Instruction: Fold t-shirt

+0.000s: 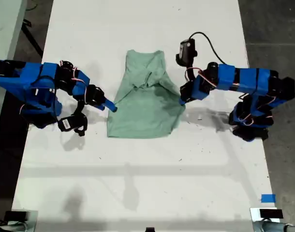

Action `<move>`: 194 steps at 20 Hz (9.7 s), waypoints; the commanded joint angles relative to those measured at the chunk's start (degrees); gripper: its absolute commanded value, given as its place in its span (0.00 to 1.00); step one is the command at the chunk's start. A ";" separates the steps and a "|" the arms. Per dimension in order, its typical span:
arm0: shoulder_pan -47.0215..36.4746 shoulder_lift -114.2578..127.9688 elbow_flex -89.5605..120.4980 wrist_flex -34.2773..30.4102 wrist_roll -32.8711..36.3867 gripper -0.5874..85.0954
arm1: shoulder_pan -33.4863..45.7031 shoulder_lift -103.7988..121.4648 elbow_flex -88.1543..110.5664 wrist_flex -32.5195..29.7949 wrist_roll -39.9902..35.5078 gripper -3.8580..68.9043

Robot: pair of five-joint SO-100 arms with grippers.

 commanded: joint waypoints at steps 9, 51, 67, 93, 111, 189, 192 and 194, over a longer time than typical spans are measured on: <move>-1.05 3.87 1.49 -1.76 -0.44 0.27 | -2.02 -18.19 -16.00 -10.90 7.47 0.04; -6.59 -20.74 8.70 -19.60 -3.43 0.02 | 1.76 13.80 -2.02 2.20 11.25 0.28; -5.98 -13.97 -2.81 -2.55 -3.69 0.01 | 2.29 19.51 6.50 -1.32 12.22 0.24; -7.21 -35.86 -49.13 25.49 5.89 0.26 | -5.54 23.64 12.39 -6.42 15.56 0.22; 10.46 -25.75 -17.58 4.13 -3.60 0.26 | -17.14 -31.64 -27.60 -13.71 17.93 0.43; -5.01 33.93 19.69 0.88 4.57 0.01 | 0.44 56.69 32.96 8.44 22.41 0.08; -1.49 42.80 37.62 -8.44 -0.70 0.01 | -5.89 73.21 44.74 7.03 27.77 0.04; -1.32 46.41 43.24 -9.58 -2.29 0.01 | -6.06 73.83 47.46 3.87 27.51 0.04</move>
